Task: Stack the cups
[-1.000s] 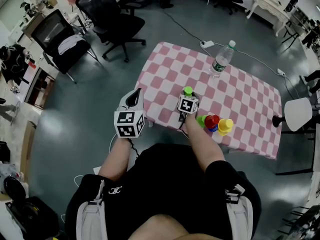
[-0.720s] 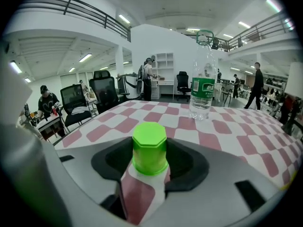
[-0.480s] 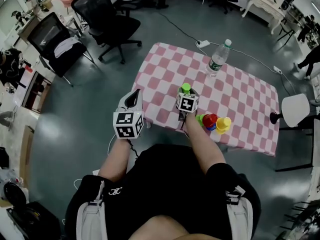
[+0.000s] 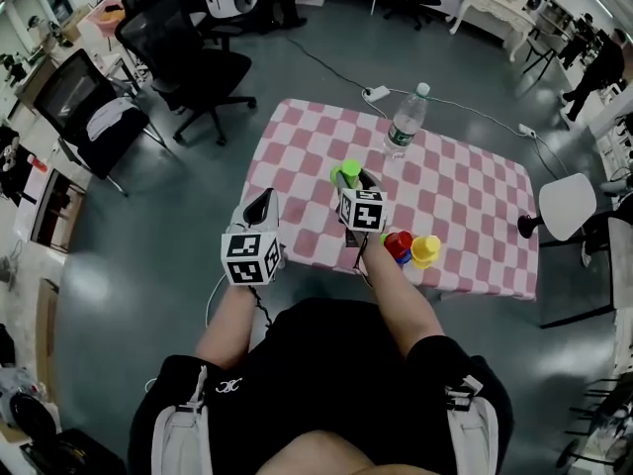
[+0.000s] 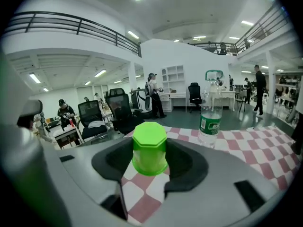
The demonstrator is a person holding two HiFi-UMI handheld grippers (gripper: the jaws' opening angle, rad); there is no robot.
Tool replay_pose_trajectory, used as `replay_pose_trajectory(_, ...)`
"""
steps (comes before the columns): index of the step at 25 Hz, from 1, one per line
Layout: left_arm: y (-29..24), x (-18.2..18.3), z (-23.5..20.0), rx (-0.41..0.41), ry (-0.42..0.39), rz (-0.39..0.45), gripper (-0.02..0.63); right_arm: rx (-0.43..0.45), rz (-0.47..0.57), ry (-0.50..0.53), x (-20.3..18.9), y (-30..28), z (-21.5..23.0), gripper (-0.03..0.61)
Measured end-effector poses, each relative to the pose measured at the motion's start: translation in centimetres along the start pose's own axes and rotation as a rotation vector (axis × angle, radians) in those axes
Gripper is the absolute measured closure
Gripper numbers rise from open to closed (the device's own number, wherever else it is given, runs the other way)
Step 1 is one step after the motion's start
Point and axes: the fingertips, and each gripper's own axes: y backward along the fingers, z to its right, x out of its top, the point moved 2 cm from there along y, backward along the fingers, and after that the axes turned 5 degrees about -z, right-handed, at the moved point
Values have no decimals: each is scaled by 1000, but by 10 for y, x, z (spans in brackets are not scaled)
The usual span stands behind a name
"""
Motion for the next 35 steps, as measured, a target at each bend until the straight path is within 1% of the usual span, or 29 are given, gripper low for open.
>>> replay_pose_trajectory(5,-13,7,11,-35,20,9,598,1,77,59,37,42,-2,362)
replay_pose_trajectory(10,-27,14,38,-99,3,10,598,-18,90,61,59,85,9,364)
replay_pose_trajectory(14,-40,18,65,-158,-19,10,598,-49,110,72,69,117,25,364)
replay_pose_trajectory(21,-61,22,113,-255,-56,3,598,-113,139,47,62,168,72,364)
replay_pose_trajectory(25,-73,20,137,-297,-68,-5,598,-184,147,47,52,192,103,364)
replay_pose_trajectory(31,-91,15,173,-357,-90,-32,598,-276,122,45,30,219,137,363)
replay_pose_trajectory(35,-94,9,195,-384,-94,-48,598,-306,99,29,11,233,154,362)
